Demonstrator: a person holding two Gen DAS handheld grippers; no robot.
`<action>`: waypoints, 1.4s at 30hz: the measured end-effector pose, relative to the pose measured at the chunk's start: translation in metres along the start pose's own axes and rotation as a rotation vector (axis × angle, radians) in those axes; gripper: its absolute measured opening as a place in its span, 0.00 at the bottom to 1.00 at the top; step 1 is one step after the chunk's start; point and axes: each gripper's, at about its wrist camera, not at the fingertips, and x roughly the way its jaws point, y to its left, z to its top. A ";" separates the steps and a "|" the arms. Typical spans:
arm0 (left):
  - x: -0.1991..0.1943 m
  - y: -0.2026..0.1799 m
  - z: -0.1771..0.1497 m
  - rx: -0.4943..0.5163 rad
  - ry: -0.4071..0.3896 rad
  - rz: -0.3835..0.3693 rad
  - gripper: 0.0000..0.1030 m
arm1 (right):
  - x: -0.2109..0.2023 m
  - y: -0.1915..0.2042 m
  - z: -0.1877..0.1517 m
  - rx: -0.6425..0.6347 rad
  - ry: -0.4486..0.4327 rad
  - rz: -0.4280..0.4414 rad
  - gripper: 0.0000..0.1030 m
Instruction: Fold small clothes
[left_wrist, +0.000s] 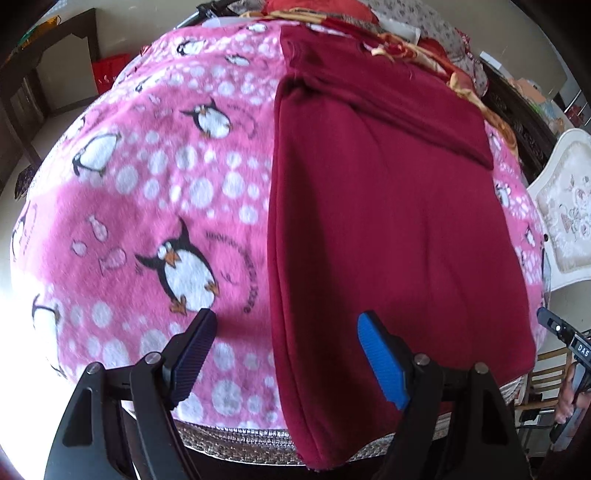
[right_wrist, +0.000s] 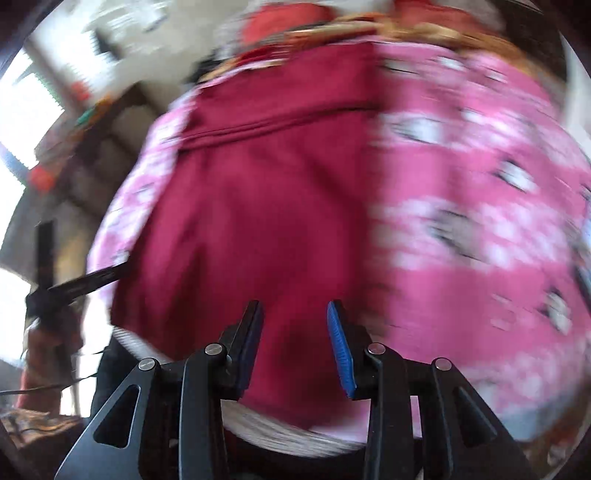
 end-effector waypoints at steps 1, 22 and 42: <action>0.002 -0.001 -0.002 0.002 0.004 0.008 0.80 | 0.002 -0.008 -0.006 0.013 0.001 -0.013 0.16; 0.020 -0.027 -0.010 0.086 0.070 0.076 1.00 | 0.041 -0.014 -0.036 0.136 -0.005 0.341 0.31; 0.010 -0.025 -0.007 0.064 0.034 0.038 0.39 | 0.032 0.012 -0.034 -0.035 -0.025 0.263 0.00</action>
